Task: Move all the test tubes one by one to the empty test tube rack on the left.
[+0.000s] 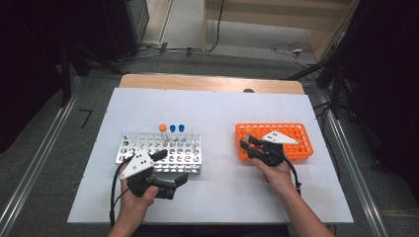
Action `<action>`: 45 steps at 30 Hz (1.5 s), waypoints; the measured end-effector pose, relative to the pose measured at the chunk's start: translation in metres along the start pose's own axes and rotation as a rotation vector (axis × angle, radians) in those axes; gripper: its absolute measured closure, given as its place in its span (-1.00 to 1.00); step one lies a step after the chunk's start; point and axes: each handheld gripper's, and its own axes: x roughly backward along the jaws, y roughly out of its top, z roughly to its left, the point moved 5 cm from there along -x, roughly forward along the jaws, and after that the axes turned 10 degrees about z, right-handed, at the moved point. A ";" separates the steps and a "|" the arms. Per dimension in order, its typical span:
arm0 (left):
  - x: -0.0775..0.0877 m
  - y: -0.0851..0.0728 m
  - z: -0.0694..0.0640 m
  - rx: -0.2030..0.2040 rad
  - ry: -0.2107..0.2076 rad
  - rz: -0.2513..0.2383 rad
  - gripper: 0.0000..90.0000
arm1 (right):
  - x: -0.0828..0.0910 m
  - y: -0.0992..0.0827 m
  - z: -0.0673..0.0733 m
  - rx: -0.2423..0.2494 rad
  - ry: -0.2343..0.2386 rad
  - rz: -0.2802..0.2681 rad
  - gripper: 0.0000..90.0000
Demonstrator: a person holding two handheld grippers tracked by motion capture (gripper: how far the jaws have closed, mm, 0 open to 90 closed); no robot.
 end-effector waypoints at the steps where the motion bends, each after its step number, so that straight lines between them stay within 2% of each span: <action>1: 0.000 0.000 0.000 -0.002 0.001 0.004 -1.00 | -0.001 0.000 0.000 0.004 0.000 0.000 0.38; 9: 0.000 0.000 0.000 0.000 0.004 0.000 -1.00 | -0.002 0.000 0.000 0.028 -0.018 -0.011 0.60; 26: -0.002 0.002 -0.003 -0.011 0.000 0.003 -1.00 | 0.026 0.012 0.004 0.044 0.003 -0.089 0.60; 35: -0.004 0.004 -0.007 -0.019 -0.006 -0.003 -1.00 | 0.044 0.007 0.019 0.073 0.044 -0.101 0.60; 45: -0.011 0.005 -0.016 -0.039 -0.046 0.006 -0.99 | 0.053 0.000 0.053 0.106 0.126 -0.098 0.60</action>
